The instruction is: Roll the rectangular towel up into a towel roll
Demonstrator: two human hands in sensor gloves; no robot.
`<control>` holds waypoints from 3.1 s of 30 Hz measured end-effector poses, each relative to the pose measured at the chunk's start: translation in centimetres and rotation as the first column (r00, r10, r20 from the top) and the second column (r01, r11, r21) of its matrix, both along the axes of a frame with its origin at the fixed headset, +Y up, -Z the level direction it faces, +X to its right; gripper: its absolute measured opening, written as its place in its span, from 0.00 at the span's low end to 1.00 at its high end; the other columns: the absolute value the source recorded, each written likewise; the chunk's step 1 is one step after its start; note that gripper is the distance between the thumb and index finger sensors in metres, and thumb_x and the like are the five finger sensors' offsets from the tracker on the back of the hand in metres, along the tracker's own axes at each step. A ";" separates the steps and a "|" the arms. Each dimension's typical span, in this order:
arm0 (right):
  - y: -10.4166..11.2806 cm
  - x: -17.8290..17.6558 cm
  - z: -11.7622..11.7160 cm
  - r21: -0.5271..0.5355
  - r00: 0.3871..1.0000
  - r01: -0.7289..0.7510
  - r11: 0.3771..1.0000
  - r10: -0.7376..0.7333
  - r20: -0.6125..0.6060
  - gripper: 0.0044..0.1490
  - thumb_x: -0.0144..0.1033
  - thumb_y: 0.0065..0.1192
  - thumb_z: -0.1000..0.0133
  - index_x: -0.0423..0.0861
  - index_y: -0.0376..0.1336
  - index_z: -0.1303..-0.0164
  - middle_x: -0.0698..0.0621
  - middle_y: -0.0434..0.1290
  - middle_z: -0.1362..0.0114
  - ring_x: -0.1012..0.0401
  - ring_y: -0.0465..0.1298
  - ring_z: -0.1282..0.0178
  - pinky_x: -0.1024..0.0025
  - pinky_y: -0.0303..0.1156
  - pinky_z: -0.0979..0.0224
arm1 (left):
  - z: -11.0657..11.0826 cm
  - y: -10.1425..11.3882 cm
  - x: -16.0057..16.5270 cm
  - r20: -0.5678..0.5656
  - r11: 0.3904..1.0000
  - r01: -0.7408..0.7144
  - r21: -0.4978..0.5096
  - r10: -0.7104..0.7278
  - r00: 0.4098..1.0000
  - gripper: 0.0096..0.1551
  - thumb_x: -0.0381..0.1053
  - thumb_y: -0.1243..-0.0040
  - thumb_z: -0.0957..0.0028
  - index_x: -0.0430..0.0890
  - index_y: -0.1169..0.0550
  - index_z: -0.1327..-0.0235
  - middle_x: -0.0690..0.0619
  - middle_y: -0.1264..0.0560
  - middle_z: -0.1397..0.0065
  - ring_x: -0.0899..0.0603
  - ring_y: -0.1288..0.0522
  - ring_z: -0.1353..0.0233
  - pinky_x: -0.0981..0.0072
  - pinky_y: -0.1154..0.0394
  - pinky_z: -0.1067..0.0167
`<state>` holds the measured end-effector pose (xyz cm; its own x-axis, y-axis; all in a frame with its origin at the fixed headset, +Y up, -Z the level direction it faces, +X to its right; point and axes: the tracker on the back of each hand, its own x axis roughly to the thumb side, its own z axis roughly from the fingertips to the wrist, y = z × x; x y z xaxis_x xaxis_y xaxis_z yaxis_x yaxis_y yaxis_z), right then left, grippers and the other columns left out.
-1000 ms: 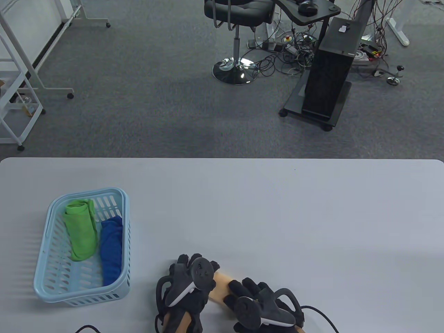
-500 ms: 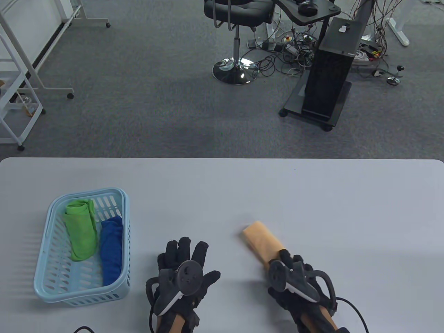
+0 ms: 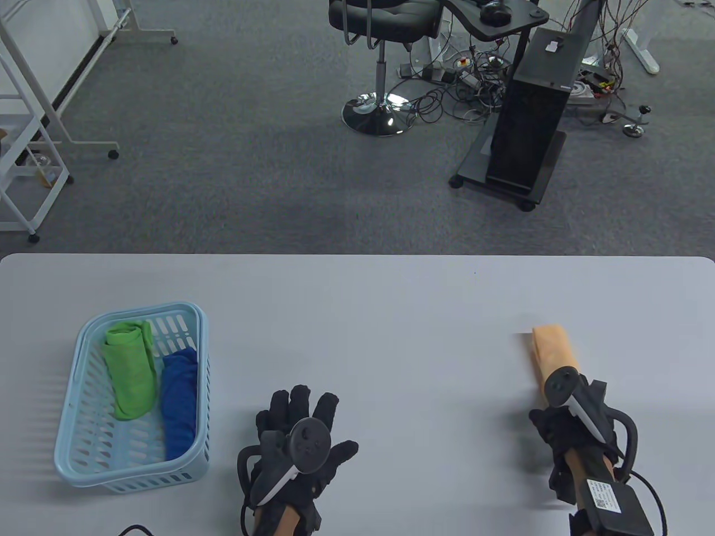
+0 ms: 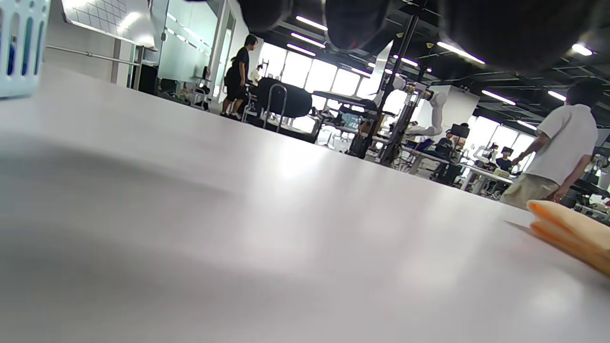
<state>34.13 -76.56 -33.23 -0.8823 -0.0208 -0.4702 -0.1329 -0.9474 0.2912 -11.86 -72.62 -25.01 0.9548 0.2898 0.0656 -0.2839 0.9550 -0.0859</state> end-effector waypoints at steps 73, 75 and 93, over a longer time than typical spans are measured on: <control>2.5 -12.2 7.5 0.335 0.851 0.184 0.924 0.021 -0.525 0.67 0.76 0.56 0.72 0.55 0.45 0.23 0.42 0.42 0.19 0.39 0.47 0.19 0.34 0.52 0.24 | 0.3 5.3 0.1 -0.083 0.990 -0.103 0.098 0.112 0.990 0.50 0.73 0.44 0.63 0.58 0.32 0.22 0.40 0.32 0.20 0.31 0.27 0.26 0.29 0.30 0.38; 2.4 -12.2 7.4 0.323 0.849 0.184 0.928 0.015 -0.527 0.67 0.75 0.56 0.72 0.55 0.45 0.23 0.42 0.42 0.19 0.39 0.47 0.19 0.34 0.52 0.24 | -0.4 8.4 -0.9 -0.121 0.980 -0.131 0.152 0.150 0.981 0.48 0.72 0.44 0.62 0.60 0.31 0.23 0.40 0.26 0.24 0.30 0.21 0.32 0.33 0.26 0.41; 2.0 -11.5 7.1 0.240 0.866 0.175 0.955 -0.033 -0.500 0.64 0.72 0.56 0.69 0.54 0.44 0.23 0.42 0.44 0.19 0.42 0.48 0.19 0.33 0.50 0.24 | -7.8 13.3 -21.3 -0.547 0.963 -0.075 -0.258 -0.081 0.833 0.38 0.63 0.35 0.61 0.64 0.24 0.30 0.38 0.17 0.34 0.34 0.13 0.42 0.39 0.21 0.48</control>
